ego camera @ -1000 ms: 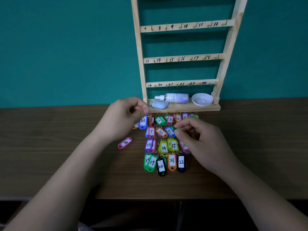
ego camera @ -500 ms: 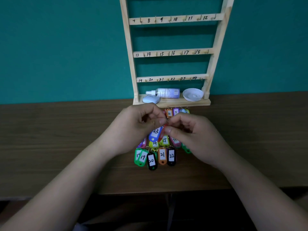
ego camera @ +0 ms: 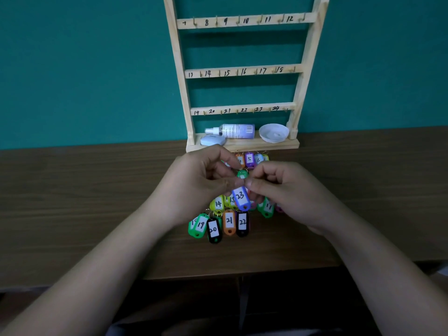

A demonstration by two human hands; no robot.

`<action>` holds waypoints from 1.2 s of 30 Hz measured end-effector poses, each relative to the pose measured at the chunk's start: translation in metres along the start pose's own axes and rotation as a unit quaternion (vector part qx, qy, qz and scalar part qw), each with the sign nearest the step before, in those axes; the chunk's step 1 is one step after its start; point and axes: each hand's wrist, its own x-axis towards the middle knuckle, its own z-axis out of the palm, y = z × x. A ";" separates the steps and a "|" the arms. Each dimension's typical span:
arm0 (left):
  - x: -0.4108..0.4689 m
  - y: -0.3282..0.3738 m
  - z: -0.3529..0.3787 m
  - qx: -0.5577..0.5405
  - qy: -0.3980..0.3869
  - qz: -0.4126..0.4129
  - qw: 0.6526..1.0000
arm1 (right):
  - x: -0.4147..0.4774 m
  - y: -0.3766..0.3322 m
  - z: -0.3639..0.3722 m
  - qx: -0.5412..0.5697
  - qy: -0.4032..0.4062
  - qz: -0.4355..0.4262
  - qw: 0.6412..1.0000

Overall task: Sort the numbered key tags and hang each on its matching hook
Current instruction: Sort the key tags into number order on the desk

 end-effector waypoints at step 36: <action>0.011 -0.043 -0.054 0.163 0.103 -0.068 0.979 | -0.011 0.003 -0.011 -0.219 -0.063 0.101 0.968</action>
